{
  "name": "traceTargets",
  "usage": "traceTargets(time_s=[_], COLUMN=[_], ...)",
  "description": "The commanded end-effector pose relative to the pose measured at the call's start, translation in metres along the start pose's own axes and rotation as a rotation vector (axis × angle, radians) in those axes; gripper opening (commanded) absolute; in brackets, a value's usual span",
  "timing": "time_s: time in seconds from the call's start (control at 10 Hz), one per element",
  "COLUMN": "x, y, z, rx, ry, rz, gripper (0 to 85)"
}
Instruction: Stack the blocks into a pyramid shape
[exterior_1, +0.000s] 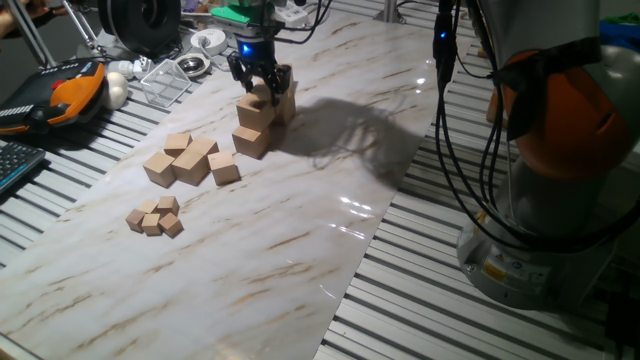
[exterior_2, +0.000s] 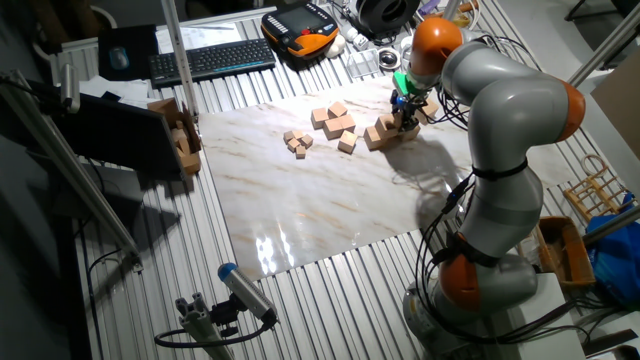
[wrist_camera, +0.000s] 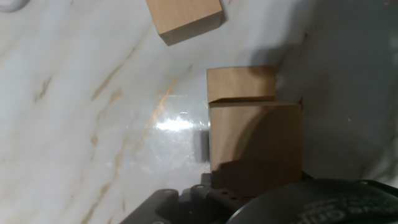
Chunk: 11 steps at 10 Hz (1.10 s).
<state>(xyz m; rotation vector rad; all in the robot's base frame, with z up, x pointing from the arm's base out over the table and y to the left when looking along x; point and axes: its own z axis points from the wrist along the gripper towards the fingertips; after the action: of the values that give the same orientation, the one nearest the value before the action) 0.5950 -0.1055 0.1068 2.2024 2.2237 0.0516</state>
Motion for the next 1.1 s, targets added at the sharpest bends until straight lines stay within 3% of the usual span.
traceTargets(time_s=[0.0,0.1,0.2,0.9,1.0], x=[0.0,0.0002,0.0002,0.0009,0.001], y=[-0.0002,-0.0003,-0.0004,-0.0012,-0.0014], z=[0.0001,0.0002,0.0003,-0.0033,-0.0044], rx=[0.0,0.0,0.0,0.0,0.0], ry=[0.0,0.0,-0.001,-0.009,-0.012], rz=[0.0,0.0,0.002,-0.003,-0.006], gripper=[51.0,51.0,68.0,68.0,85.0])
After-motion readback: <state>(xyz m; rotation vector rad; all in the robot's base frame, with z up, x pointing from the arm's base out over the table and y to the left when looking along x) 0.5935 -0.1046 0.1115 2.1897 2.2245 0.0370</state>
